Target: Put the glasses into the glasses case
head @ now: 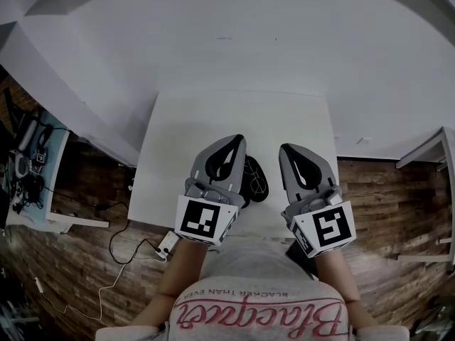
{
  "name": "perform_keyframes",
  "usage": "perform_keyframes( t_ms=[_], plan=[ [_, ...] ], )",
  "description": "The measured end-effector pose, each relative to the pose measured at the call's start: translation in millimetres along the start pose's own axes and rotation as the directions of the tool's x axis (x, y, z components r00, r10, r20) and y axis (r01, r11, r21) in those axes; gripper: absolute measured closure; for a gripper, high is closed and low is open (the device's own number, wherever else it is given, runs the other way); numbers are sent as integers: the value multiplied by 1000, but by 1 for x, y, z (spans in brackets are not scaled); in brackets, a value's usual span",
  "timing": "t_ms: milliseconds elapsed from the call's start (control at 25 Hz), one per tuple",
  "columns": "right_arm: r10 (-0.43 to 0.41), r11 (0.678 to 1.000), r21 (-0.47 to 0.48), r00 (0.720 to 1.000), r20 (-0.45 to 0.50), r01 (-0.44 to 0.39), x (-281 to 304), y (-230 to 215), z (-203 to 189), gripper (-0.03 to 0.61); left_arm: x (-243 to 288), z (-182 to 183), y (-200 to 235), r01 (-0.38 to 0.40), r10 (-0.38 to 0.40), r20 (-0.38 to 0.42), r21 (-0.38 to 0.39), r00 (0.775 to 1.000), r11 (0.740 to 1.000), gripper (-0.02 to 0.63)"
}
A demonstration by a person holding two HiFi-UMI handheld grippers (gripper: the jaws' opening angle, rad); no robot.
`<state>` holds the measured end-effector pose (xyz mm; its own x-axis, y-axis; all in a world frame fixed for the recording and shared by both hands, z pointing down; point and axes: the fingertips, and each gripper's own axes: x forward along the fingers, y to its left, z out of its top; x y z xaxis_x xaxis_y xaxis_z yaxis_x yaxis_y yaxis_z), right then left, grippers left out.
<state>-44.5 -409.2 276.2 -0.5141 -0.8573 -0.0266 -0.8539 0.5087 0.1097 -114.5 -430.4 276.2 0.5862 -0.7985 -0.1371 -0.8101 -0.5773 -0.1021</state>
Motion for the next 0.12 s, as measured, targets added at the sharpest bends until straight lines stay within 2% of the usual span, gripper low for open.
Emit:
perform_keyframes(
  t_ms=[120],
  plan=[
    [5, 1000, 4, 1000, 4, -5, -1, -1, -1, 569, 1, -2, -3, 8, -8, -10, 5, 1000, 1000, 609]
  ],
)
